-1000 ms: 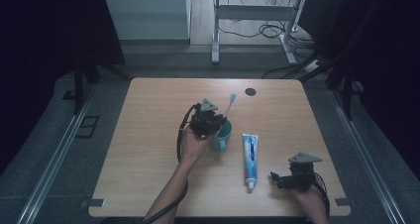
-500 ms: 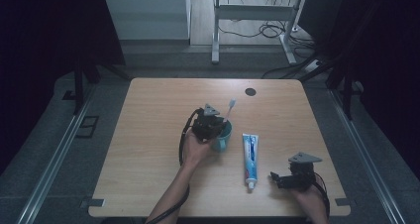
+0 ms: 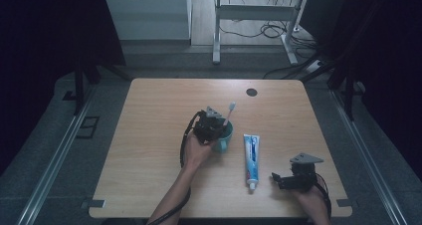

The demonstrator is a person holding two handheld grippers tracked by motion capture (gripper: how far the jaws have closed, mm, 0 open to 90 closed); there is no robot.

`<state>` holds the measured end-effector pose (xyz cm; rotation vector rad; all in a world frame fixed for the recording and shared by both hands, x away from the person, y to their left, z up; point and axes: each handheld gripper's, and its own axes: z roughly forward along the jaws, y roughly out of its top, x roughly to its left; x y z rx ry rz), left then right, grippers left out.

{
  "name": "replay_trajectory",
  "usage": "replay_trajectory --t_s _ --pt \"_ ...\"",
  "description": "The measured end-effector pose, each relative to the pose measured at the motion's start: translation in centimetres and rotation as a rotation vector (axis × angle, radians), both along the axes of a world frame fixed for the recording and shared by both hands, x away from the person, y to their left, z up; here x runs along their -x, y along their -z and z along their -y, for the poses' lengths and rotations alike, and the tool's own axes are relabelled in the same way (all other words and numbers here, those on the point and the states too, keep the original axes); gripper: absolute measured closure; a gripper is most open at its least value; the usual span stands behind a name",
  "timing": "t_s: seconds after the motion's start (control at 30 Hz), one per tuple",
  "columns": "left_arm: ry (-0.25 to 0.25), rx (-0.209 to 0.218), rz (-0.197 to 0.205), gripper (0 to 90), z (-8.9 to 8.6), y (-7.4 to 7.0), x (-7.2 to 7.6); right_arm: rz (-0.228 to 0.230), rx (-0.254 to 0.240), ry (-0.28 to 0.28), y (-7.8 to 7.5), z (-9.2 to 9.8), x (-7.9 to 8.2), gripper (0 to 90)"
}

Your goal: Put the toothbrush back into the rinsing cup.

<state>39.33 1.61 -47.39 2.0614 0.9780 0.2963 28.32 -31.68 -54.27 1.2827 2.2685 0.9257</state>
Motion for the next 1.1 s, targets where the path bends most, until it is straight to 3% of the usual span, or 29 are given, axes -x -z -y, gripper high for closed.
replay_trajectory --t_s 0.2,0.4,0.67,0.93,1.1 --pt "-0.001 -0.013 -0.008 74.8 -0.1 -0.2 0.0 0.000 0.000 0.000 0.0 0.0 0.0 0.0" --pt "-0.004 -0.017 0.013 67.2 -0.2 -0.7 0.2 0.001 0.000 -0.001 0.0 0.0 0.0 0.0" --pt "-0.008 -0.013 0.043 50.6 -0.6 -1.6 0.8 0.002 0.001 -0.002 0.0 0.0 0.0 0.0" --pt "0.033 0.023 0.039 36.7 -1.0 -3.0 1.4 0.002 0.001 -0.002 0.0 0.0 0.0 0.0" --pt "0.040 0.014 0.039 26.9 -1.3 -3.5 1.7 0.002 0.001 -0.002 0.0 0.0 0.0 0.0"
